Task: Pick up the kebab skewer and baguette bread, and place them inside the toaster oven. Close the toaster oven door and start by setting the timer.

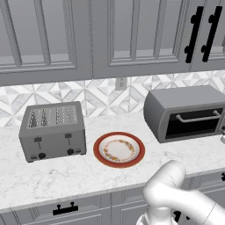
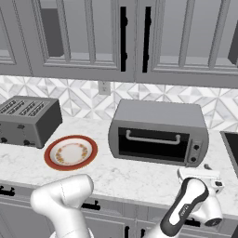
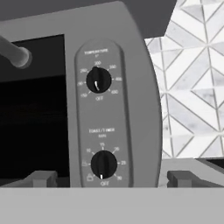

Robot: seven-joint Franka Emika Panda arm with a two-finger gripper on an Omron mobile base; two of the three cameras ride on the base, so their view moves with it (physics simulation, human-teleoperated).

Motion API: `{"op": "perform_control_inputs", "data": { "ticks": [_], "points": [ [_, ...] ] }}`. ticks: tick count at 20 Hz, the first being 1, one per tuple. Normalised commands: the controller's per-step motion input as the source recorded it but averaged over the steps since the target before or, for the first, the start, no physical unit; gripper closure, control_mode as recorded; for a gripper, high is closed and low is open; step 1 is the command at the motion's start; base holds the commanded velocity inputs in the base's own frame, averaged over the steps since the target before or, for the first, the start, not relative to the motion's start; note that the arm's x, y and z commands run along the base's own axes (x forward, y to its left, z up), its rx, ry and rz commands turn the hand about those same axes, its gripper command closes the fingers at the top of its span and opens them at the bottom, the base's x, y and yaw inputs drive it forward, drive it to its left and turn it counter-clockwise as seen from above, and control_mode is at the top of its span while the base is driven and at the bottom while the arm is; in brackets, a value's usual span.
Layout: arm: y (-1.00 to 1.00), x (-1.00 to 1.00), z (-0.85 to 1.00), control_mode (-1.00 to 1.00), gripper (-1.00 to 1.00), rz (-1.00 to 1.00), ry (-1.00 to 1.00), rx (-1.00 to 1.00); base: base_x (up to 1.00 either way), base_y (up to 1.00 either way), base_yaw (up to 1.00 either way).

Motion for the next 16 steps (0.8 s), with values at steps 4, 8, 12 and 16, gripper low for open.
{"op": "perform_control_inputs", "data": {
  "ticks": [4,8,12,16],
  "points": [
    [0.24,0.07,0.00,-1.00,-1.00,0.01,0.00,0.00,0.00,0.00,0.00],
    [0.12,0.33,0.00,-1.00,-1.00,0.00,0.00,0.00,0.00,0.00,0.00],
    [-0.04,0.33,0.00,-1.00,-1.00,0.00,0.00,0.00,0.00,0.00,0.00],
    [-0.25,0.08,0.00,-1.00,-1.00,0.00,0.00,0.00,0.00,0.00,0.00]
  ]
}}
